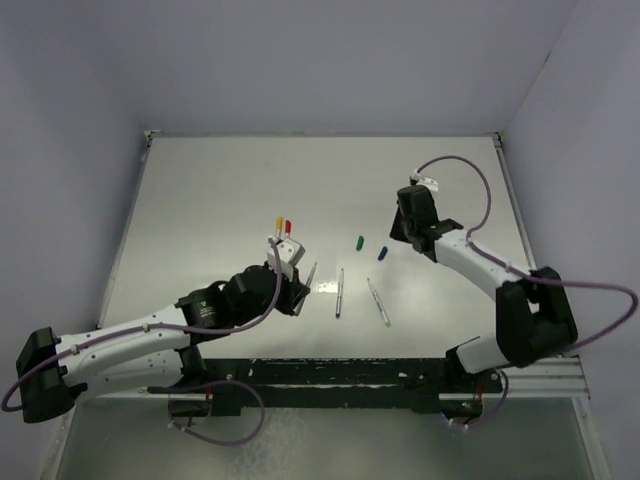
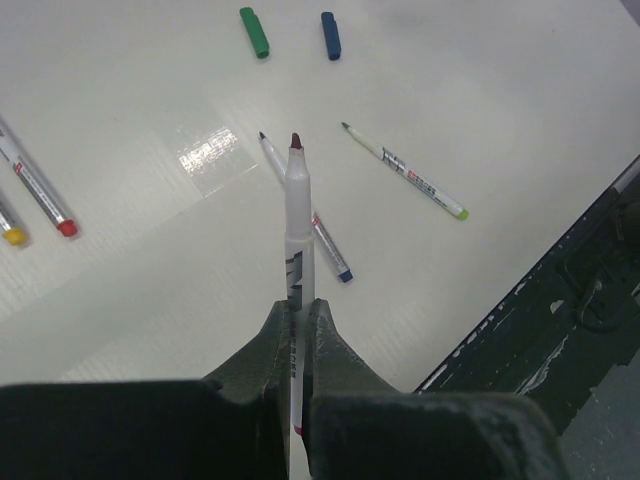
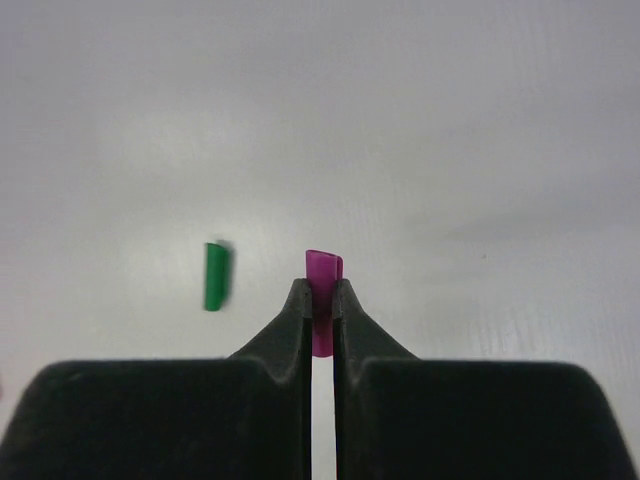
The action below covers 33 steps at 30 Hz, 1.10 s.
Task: Insert the pens into the pen caps
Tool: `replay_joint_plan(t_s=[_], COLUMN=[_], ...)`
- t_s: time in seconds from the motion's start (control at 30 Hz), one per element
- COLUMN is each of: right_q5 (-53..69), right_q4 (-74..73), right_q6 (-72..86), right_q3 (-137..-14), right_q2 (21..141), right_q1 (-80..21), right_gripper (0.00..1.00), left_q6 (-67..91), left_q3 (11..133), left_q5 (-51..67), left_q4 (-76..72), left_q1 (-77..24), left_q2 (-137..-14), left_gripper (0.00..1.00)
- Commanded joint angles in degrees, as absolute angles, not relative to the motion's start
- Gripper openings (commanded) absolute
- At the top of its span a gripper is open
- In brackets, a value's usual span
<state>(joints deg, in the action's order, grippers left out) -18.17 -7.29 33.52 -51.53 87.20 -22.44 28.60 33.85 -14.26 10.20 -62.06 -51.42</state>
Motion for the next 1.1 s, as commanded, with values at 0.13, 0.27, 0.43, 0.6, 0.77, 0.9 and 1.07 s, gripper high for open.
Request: replay_joint_plan(t_s=[0.13,0.27,0.43,0.6,0.77,0.9,1.07], right_q5=[-8.66,-12.52,-11.81,-4.94,-1.07,2.09,4.36], right_q4=[6.36,8.99,16.04,27.24,36.51,44.77,55.07], right_q6=[27.07,25.36,26.99,27.71,28.37,29.84,32.63], right_q3=[-46.47,-45.49,-42.37,-37.86,-33.78,-30.76,-27.96], right_q2=[65.32,60.32,55.52,51.12,48.41,48.54,50.62], right_q1=[-28.00,-37.09,-43.13,-46.29,-47.78,-48.29,-48.67], right_gripper=[0.00,0.00,0.00,0.00,0.00,0.00,0.00], left_q6=[24.68,23.85,25.51,27.42,30.69,32.75,33.87], left_q3=[30.29,26.28,22.33,20.63,18.11,17.40,17.62], left_q5=[-11.51,-9.61,-7.86,-3.68,-2.47,-2.15,-2.01], left_q4=[-10.10,-21.25,-30.58,-34.05,-38.66,-41.40,-42.65], left_q1=[-62.29,-62.30,-62.24,-62.25,-62.30,-62.29,-62.30], left_q2=[-51.31,-51.01,-49.54,-47.88,-46.33,-46.18,-46.36], left_gripper=[0.00,0.00,0.00,0.00,0.00,0.00,0.00])
